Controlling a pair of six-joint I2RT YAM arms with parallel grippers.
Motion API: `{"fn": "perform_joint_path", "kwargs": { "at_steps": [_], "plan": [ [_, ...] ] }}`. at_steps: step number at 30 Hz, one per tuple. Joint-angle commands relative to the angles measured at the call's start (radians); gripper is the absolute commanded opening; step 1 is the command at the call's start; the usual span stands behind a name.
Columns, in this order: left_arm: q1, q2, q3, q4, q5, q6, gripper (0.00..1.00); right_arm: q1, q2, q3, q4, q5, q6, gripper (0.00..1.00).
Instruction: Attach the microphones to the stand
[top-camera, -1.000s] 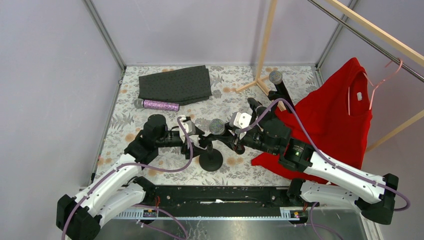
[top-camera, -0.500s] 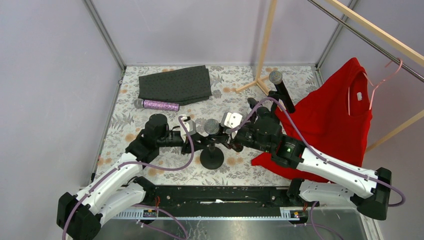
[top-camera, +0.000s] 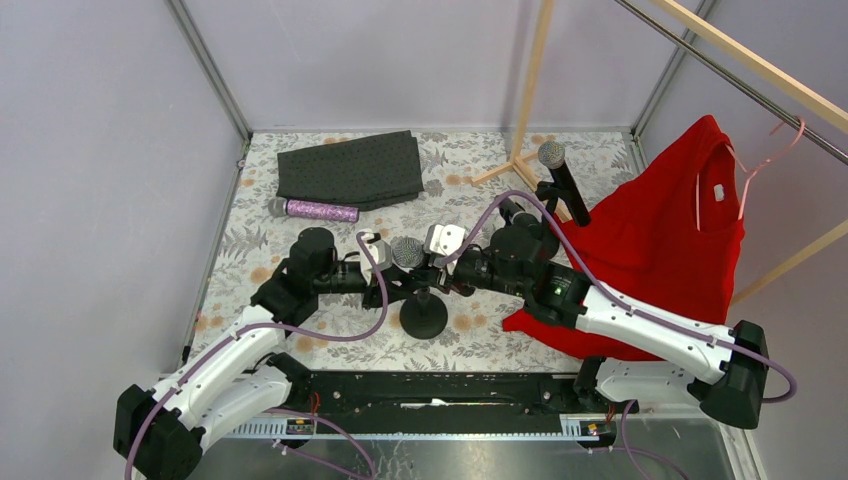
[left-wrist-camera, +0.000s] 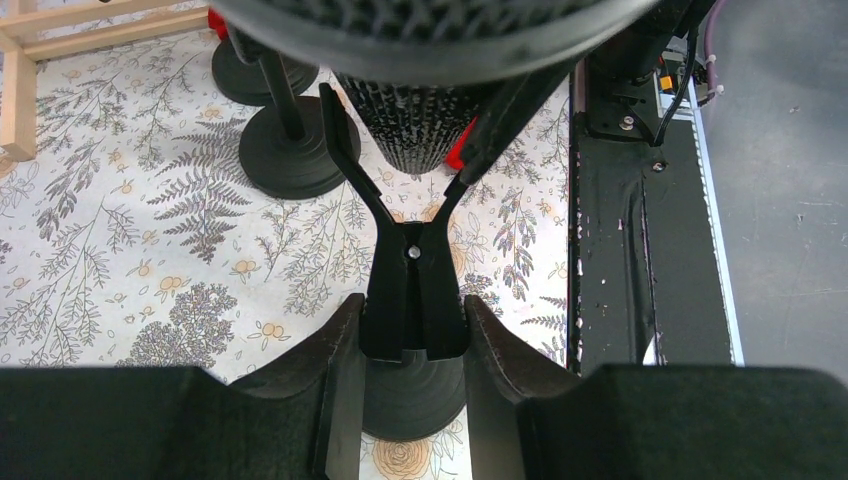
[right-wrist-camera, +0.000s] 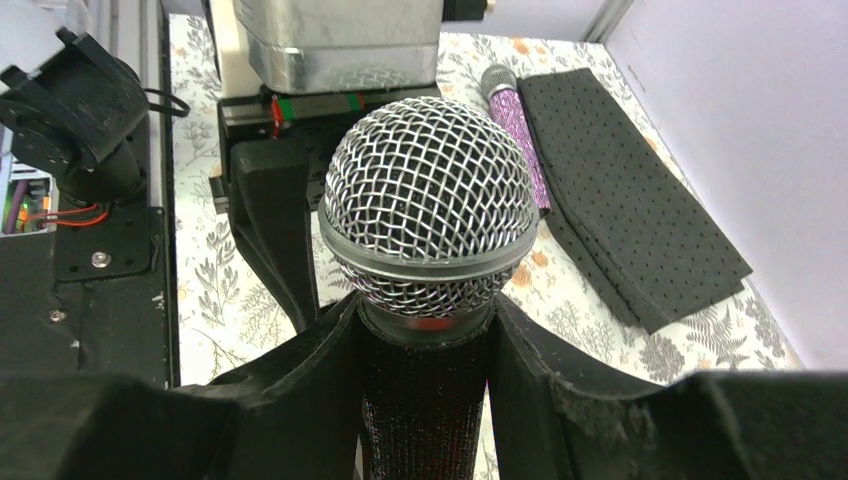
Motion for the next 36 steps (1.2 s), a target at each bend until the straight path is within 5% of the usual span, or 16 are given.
{"fn": "perform_joint_path", "kwargs": {
  "at_steps": [1,11,13,16,22,27,33,36],
  "plan": [
    [-0.005,-0.001,0.019,0.059,0.044,0.013,0.0,-0.008,0.001,-0.003,0.147,-0.09,-0.001,0.0],
    [-0.005,-0.005,0.019,0.059,0.038,0.014,0.03,-0.014,0.022,-0.055,0.185,-0.168,0.007,0.0],
    [-0.005,-0.003,0.021,0.059,0.019,0.005,0.33,-0.014,0.024,-0.06,0.184,-0.176,0.01,0.0],
    [-0.004,-0.004,0.022,0.059,0.009,-0.003,0.63,-0.014,0.022,-0.064,0.184,-0.174,0.01,0.0],
    [-0.005,-0.002,0.015,0.073,0.015,-0.016,0.72,-0.015,0.016,-0.064,0.182,-0.169,0.01,0.0],
    [-0.005,0.008,0.017,0.074,0.025,-0.021,0.56,-0.015,0.014,-0.066,0.178,-0.169,0.011,0.0],
    [-0.005,0.022,0.024,0.074,0.038,-0.019,0.04,-0.015,0.014,-0.072,0.177,-0.182,0.013,0.0],
    [-0.005,0.027,0.025,0.074,0.042,-0.021,0.0,-0.015,0.015,-0.093,0.198,-0.19,0.014,0.0]
  ]
}}
